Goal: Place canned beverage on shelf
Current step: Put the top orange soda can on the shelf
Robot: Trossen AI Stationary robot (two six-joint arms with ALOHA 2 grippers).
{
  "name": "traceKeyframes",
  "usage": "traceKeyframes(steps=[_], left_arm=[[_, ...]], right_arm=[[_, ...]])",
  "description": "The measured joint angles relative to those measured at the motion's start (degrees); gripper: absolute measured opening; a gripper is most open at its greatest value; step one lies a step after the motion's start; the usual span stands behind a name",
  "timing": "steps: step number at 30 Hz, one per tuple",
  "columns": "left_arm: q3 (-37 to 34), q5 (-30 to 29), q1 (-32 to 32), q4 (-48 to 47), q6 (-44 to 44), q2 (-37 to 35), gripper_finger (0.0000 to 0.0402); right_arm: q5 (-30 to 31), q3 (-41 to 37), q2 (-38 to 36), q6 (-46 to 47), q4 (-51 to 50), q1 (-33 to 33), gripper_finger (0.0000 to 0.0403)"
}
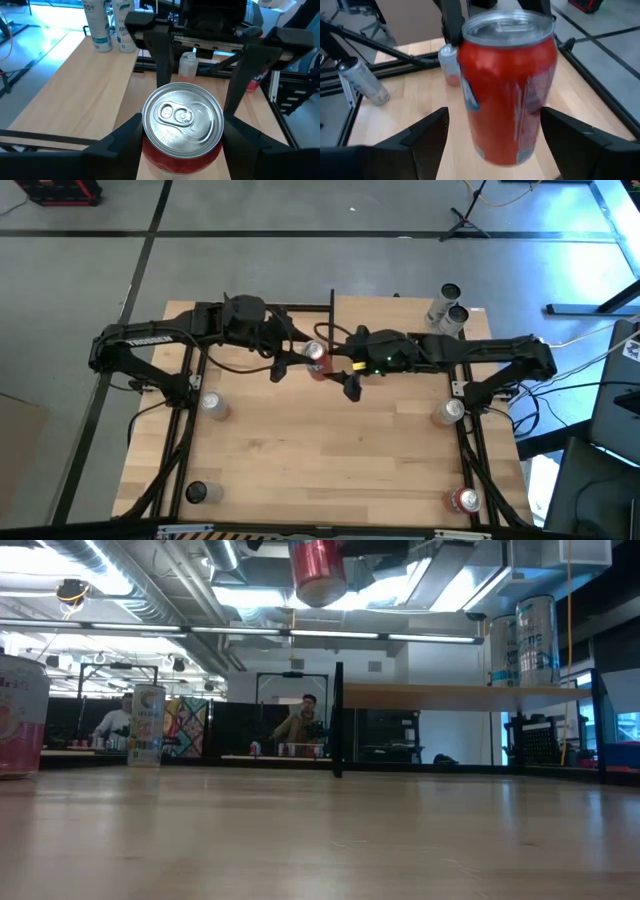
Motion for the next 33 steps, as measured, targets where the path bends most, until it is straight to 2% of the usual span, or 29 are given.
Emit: traceKeyframes(steps=[18, 28, 33], left_arm=[[0.0, 0.0, -1.2, 2.3, 0.8, 0.0, 0.0199], [0.0, 0.1, -1.2, 2.4, 0.8, 0.0, 0.0199], [0.0, 0.2, -1.2, 2.8, 0.8, 0.0, 0.0199]], right_arm=[[1.8, 0.0, 0.9, 0.7, 2.3, 0.0, 0.0307], [3.0, 0.0, 1.8, 1.7, 3.7, 0.0, 0.0377], [2.6, 0.0, 4.7, -0.3, 7.0, 0.0, 0.039]])
